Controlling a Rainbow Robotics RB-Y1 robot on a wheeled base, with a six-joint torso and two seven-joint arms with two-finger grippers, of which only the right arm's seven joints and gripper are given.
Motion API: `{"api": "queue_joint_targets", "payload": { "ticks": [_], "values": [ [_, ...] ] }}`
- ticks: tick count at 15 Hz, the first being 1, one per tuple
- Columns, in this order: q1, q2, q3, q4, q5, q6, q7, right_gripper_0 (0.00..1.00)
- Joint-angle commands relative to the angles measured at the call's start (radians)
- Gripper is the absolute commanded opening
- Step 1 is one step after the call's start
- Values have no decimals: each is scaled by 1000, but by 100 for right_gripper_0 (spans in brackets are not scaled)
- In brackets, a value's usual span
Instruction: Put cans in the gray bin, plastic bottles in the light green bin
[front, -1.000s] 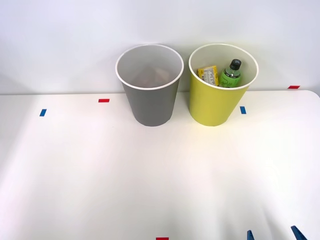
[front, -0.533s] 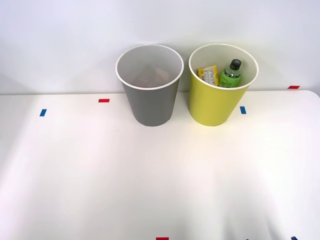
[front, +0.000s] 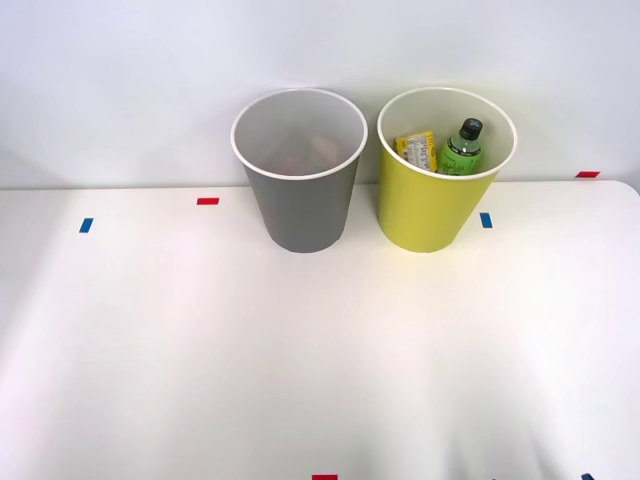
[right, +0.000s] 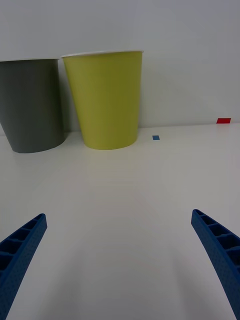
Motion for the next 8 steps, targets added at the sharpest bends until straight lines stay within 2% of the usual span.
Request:
{"api": "queue_joint_targets", "payload": {
  "ticks": [1,8],
  "values": [
    [0,0,0,0,0,0,0,100],
    [0,0,0,0,0,0,0,100]
  ]
}}
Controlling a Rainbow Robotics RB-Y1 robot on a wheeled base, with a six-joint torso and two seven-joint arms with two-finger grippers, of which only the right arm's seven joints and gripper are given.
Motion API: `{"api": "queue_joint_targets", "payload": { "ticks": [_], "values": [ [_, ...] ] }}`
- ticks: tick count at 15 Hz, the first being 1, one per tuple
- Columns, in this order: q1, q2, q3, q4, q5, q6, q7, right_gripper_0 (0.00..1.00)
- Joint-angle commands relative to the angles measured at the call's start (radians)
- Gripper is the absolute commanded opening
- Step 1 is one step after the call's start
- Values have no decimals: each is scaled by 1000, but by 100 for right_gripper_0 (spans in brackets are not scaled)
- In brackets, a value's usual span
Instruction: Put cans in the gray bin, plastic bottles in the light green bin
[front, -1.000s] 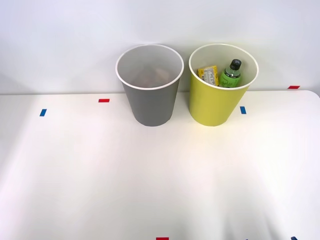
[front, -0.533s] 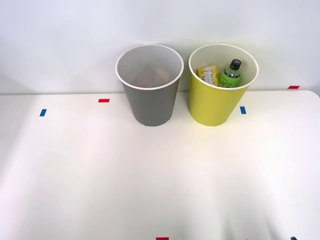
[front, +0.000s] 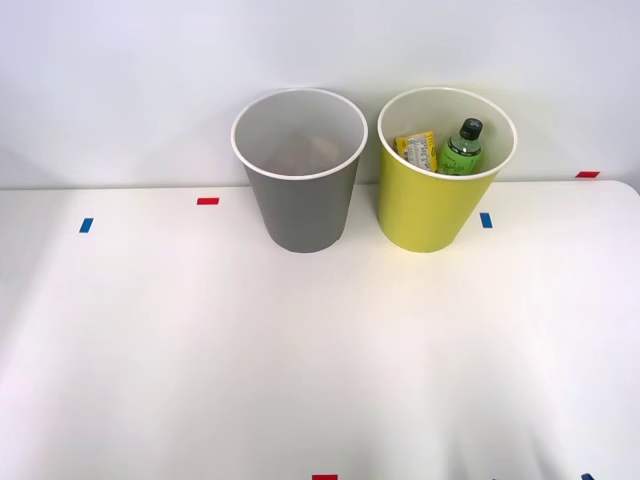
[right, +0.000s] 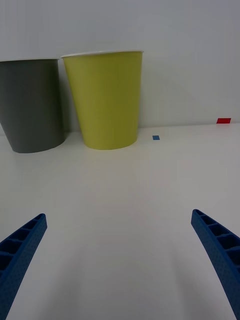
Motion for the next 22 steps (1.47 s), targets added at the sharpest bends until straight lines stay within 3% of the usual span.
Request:
{"api": "queue_joint_targets", "payload": {
  "ticks": [1,22],
  "values": [
    [0,0,0,0,0,0,0,100],
    [0,0,0,0,0,0,0,100]
  ]
}}
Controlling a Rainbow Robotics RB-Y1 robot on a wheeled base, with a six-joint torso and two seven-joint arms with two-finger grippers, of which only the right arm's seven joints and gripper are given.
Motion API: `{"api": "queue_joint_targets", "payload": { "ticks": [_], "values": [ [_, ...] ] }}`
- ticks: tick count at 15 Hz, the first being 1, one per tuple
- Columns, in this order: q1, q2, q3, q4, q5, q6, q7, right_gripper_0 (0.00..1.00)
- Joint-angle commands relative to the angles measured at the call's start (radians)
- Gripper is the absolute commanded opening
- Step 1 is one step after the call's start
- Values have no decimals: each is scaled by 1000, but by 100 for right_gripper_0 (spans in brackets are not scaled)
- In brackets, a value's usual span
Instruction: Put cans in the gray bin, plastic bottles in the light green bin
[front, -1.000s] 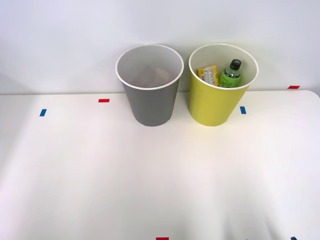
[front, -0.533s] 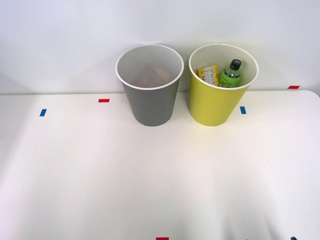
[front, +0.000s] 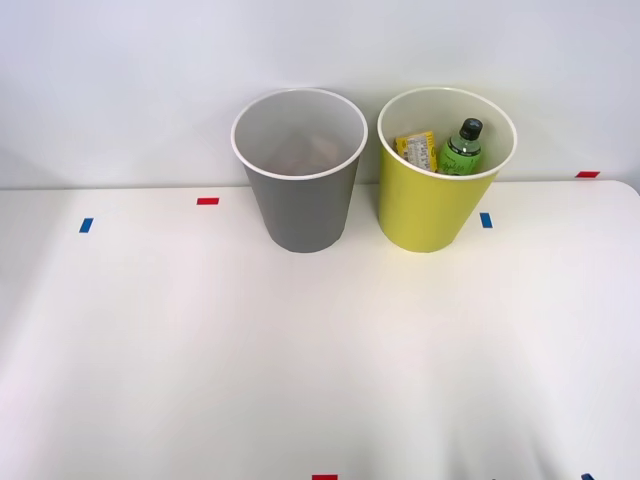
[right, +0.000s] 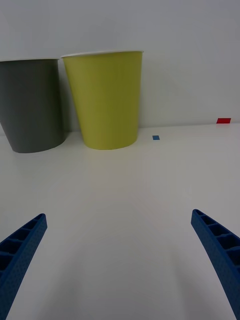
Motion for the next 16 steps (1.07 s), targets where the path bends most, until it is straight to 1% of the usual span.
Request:
{"api": "queue_joint_targets", "payload": {
  "ticks": [1,16],
  "values": [
    [0,0,0,0,0,0,0,100],
    [0,0,0,0,0,0,0,100]
  ]
}}
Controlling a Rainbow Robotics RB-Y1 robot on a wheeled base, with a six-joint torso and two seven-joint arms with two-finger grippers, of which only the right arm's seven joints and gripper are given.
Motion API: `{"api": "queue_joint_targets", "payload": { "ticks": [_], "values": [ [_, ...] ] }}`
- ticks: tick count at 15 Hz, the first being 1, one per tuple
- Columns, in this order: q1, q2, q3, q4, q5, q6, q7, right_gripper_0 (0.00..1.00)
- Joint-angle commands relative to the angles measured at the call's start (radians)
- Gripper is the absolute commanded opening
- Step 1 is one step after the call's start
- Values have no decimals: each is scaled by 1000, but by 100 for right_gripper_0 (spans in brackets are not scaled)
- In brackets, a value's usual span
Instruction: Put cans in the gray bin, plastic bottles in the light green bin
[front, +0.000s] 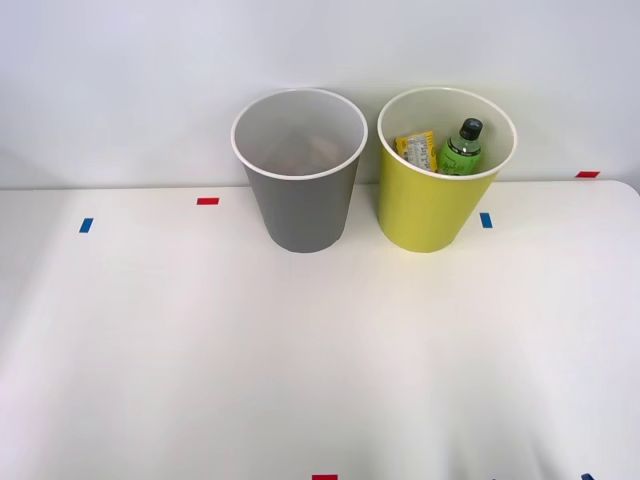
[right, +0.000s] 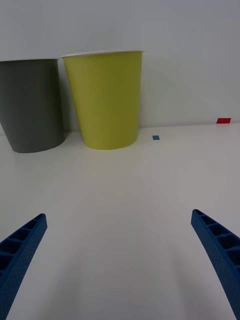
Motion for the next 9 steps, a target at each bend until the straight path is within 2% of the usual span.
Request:
{"api": "queue_joint_targets", "payload": {
  "ticks": [1,9],
  "values": [
    [0,0,0,0,0,0,0,100],
    [0,0,0,0,0,0,0,100]
  ]
}}
